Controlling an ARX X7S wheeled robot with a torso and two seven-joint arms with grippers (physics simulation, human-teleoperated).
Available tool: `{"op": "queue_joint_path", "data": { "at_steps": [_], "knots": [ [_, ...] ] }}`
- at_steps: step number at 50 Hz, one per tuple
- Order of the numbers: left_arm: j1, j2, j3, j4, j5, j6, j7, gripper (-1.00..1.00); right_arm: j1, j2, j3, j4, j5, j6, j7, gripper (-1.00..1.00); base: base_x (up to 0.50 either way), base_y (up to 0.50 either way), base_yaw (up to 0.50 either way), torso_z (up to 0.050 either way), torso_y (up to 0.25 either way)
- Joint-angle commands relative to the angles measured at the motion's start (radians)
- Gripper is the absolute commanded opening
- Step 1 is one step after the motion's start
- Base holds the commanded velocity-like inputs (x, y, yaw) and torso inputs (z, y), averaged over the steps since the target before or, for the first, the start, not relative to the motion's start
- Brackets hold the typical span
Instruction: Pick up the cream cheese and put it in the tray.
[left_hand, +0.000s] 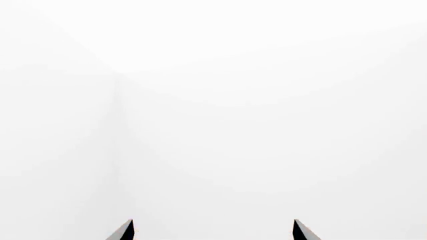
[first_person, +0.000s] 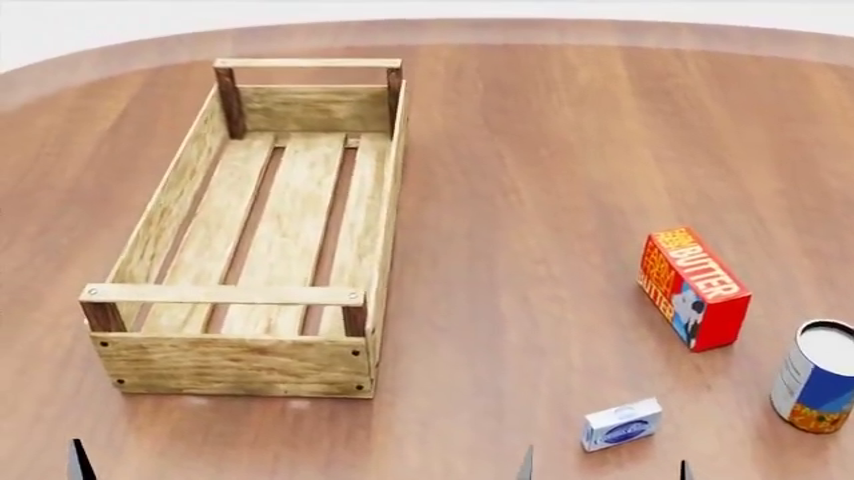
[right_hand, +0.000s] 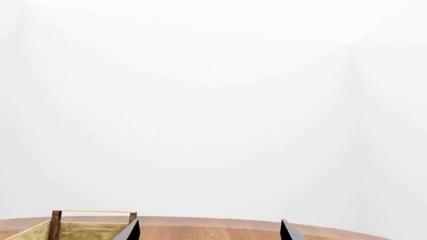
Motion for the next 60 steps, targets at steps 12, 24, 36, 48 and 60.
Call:
{"op": "queue_joint_path", "data": {
  "at_steps": [12,24,36,48,60],
  "knots": [
    [-0.002,-0.013,0.011,-0.001,-0.003,0.000,-0.017,1.00,0.003,0.011,-0.013,0.000,-0.003,0.005,0.019,1.00,0.11,0.16,0.00,0.000,0.000],
    [0.000,-0.020,0.020,-0.005,0.006,0.008,-0.026,1.00,0.004,0.014,-0.022,0.005,-0.020,0.006,0.033,1.00,0.15,0.25,0.00,0.000,0.000],
    [-0.004,-0.025,0.027,-0.007,0.006,0.006,-0.033,1.00,0.008,0.020,-0.030,0.007,-0.012,0.007,0.038,1.00,0.18,0.31,0.00,0.000,0.000],
    [-0.006,-0.029,0.035,-0.008,0.006,0.000,-0.038,1.00,0.011,0.027,-0.035,0.010,-0.004,0.003,0.045,1.00,0.18,0.31,0.00,0.000,0.000],
    [-0.005,-0.035,0.040,-0.005,0.006,-0.002,-0.046,1.00,0.012,0.033,-0.042,0.009,0.003,0.006,0.050,1.00,0.18,0.31,0.00,0.000,0.000]
  ]
}}
